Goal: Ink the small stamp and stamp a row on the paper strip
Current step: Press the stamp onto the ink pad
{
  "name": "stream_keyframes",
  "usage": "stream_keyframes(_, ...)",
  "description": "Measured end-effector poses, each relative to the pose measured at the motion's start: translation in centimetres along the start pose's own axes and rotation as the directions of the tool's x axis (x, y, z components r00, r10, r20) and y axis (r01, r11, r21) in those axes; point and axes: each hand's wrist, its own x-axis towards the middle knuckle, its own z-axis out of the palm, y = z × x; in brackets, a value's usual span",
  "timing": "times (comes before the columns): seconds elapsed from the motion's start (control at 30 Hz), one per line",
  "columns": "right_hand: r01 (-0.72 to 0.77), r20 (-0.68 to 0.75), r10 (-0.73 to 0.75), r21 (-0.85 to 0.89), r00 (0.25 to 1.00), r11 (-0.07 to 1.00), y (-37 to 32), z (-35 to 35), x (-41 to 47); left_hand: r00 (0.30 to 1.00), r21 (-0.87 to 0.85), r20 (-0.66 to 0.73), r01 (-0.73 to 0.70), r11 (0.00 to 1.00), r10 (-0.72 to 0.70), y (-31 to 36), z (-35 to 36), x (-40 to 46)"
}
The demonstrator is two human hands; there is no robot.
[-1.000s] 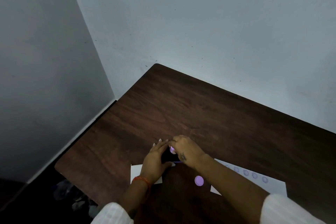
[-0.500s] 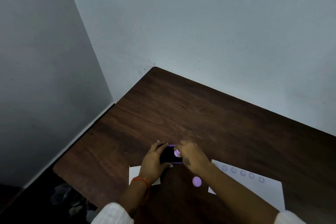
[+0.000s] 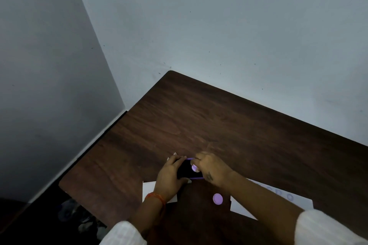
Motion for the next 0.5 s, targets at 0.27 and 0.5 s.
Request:
stream_keyframes(0.27,-0.171,-0.131,0.196,0.180,0.972,0.969,-1.5,0.8,-0.8,1.000,0.014,0.001,0.008,1.000,-0.008,-0.1,0.2,0.0)
stream_keyframes(0.5,-0.126,-0.054,0.127,0.024,0.990,0.992,0.5,0.6,-1.9,1.000,0.014,0.011,0.006,1.000,-0.006,-0.1,0.1,-0.1)
